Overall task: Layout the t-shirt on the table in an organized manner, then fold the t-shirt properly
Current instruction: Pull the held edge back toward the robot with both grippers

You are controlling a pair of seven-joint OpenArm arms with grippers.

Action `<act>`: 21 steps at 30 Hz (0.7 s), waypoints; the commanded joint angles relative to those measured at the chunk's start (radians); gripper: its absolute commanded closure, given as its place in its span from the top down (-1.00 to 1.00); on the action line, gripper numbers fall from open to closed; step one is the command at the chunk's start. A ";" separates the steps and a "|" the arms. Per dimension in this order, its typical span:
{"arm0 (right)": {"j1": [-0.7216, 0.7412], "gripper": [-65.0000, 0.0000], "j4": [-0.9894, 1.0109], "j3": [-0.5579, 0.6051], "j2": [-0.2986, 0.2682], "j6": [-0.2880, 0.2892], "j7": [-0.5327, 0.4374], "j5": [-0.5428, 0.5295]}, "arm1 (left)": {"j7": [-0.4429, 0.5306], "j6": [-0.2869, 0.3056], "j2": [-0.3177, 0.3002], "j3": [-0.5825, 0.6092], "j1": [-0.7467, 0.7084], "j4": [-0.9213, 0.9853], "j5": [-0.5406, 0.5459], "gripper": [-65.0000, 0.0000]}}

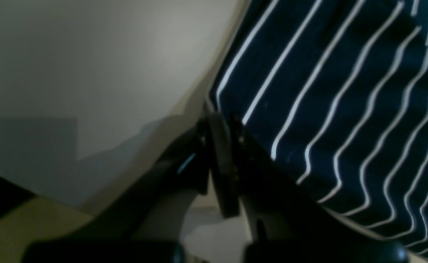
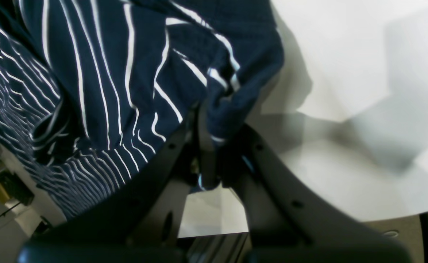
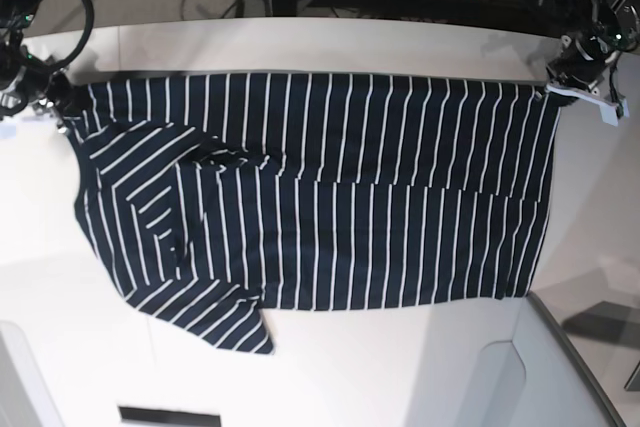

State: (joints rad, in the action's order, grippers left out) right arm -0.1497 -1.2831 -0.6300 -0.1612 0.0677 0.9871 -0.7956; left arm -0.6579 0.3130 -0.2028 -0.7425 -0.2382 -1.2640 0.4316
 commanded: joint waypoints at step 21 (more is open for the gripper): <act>-0.109 -1.00 -0.083 -0.001 0.007 0.005 -0.066 -0.012 | 0.053 -0.001 -0.033 -0.002 -0.039 0.004 0.005 -1.00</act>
State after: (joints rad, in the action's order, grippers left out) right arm -0.2634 -1.3476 -0.6296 -0.1413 0.0681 0.9314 -0.7998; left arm -0.6212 0.3138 -0.2180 -0.7387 -0.2794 -1.2388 0.4332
